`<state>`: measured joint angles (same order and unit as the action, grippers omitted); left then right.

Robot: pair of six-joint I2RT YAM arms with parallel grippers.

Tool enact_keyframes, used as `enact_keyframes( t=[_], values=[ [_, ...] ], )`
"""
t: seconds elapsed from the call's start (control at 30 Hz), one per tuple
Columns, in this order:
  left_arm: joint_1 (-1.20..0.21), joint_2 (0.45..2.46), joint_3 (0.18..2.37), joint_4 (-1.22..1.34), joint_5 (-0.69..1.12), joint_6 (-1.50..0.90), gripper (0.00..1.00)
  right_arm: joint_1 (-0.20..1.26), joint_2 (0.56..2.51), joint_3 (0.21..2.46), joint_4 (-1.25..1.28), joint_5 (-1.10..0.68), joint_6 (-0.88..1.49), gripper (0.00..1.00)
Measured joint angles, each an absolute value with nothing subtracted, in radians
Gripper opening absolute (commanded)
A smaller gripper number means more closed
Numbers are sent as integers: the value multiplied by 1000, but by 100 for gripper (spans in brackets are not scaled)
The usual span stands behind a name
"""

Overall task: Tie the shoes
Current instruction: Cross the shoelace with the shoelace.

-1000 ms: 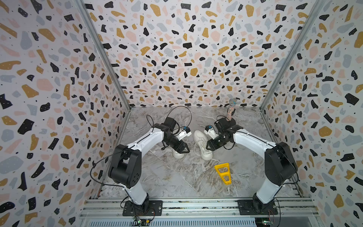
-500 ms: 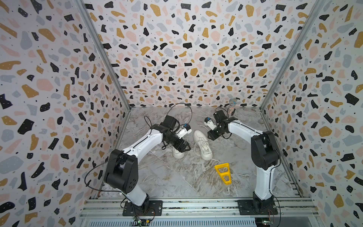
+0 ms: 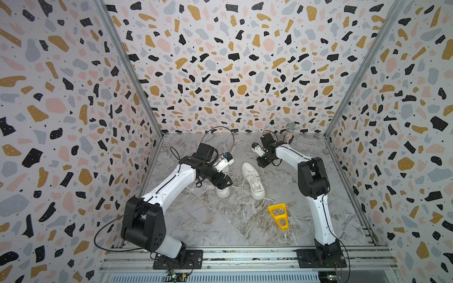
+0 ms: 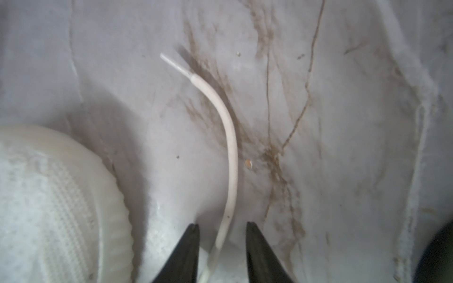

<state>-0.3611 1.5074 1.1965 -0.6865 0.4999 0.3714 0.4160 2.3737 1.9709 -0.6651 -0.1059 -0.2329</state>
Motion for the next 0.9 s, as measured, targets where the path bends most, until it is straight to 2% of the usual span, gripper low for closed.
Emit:
enact_keyframes(
  t=[0.1,0.13,0.33,0.67,0.9],
  values=[
    [-362,1512,1197,-694,525,379,86,416,2393,2008,-685,-100,-236,1],
    [-365,1517,1198,-697,530,379,84,417,2393,2012,-692,-99,-231,0],
    [-429,1617,1235,-715,526,379,78,408,2349,1997,-709,-87,-234,0],
    [-539,1826,1358,-688,443,318,64,331,1892,1694,-651,-170,-186,0],
    [-545,1942,1364,-626,422,237,56,300,1788,1519,-560,-232,-133,0]
  ],
)
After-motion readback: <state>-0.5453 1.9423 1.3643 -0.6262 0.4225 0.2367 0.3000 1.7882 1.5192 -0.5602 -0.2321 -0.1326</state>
